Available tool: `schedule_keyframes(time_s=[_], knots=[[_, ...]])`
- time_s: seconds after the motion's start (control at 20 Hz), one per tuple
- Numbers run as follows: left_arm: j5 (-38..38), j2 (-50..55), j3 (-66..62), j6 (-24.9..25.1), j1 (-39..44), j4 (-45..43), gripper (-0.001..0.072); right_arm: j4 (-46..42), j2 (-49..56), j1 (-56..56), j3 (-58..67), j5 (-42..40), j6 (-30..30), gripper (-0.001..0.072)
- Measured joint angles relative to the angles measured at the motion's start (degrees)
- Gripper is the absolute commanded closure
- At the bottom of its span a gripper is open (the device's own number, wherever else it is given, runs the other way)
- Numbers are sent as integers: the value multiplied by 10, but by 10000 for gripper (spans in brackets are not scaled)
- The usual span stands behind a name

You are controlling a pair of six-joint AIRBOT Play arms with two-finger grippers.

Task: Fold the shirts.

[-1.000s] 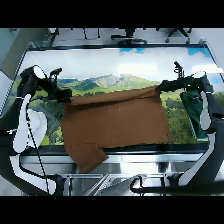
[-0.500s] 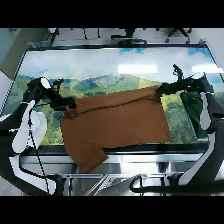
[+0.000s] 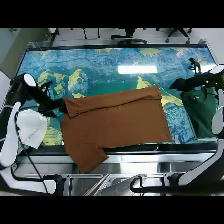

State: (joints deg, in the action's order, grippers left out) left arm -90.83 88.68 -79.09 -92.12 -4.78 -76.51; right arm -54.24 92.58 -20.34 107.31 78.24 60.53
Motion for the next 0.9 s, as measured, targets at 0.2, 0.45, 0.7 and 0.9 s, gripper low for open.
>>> schedule_keyframes(time_s=[0.2, 0.45, 0.7, 0.9], knots=[[6, -104, 172, -27, -3, 4, 34, 4, -8, -5, -2, 11, 10, 209], [44, -182, 336, -39, -4, 22, 34, 30, -10, -6, -3, 16, 14, 210], [92, -189, 434, -41, 3, 69, 34, 37, -10, -6, -3, 20, 16, 210], [123, -155, 462, -31, 29, 106, 203, 39, -10, -6, -3, 21, 16, 210]])
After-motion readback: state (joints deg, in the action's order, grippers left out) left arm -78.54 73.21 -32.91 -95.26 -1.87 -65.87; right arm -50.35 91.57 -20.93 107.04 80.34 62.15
